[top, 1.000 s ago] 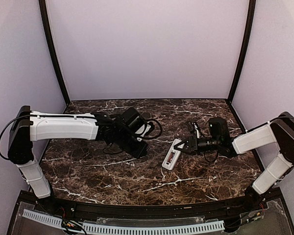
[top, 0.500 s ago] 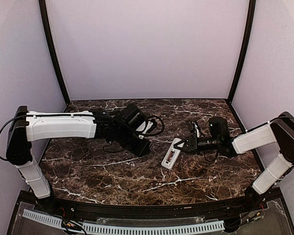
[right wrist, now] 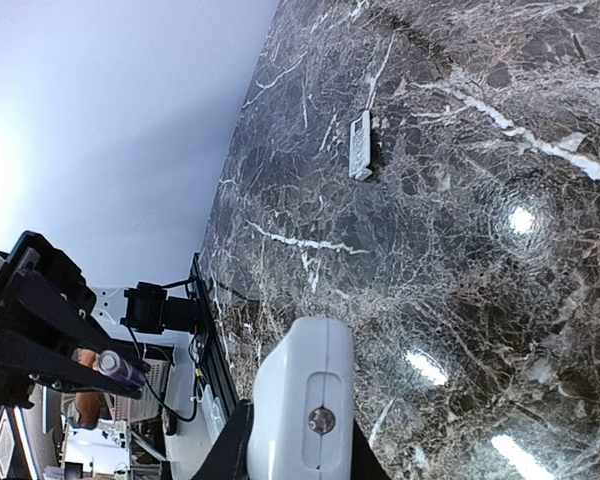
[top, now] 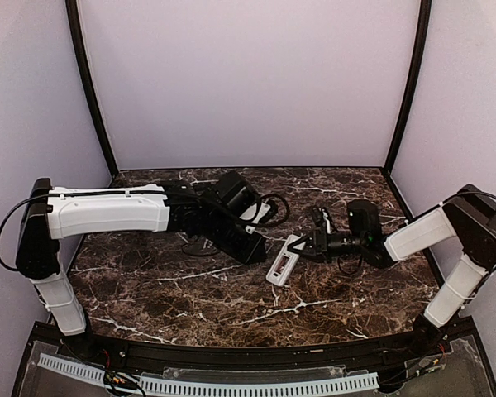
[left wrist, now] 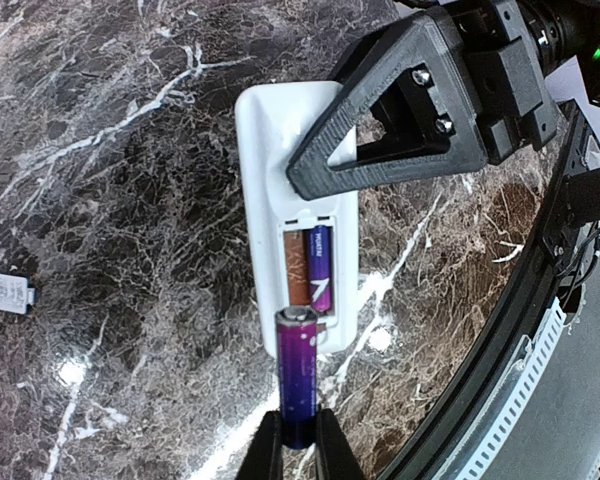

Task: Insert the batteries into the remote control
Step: Place the battery in the battery compartment.

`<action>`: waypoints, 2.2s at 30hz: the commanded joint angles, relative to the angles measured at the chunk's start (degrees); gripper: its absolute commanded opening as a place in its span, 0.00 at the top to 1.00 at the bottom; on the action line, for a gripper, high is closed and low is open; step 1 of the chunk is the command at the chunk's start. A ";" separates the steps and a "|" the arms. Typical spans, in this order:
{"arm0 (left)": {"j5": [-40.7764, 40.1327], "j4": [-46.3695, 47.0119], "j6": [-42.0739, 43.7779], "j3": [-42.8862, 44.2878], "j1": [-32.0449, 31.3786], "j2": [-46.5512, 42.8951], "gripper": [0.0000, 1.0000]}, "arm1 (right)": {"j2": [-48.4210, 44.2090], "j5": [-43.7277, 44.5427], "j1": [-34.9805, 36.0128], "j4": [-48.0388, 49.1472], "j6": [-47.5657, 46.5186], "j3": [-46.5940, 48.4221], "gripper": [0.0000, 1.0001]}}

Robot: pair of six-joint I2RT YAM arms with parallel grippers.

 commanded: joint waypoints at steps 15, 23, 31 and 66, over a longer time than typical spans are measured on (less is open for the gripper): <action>5.41 -6.93 -4.37 6.67 -0.64 8.66 0.99 | 3.05 1.35 2.33 9.54 5.37 1.07 1.00; 5.00 -10.53 -5.42 10.44 -0.46 11.12 0.99 | 3.18 1.72 2.58 11.41 6.00 0.43 1.00; 4.94 -11.67 -7.77 10.84 1.19 12.33 0.99 | 3.59 1.42 2.69 12.55 6.27 0.05 1.00; 5.66 -16.33 -6.88 16.31 2.62 16.40 0.80 | 8.02 -1.23 2.42 20.10 10.84 -0.25 1.00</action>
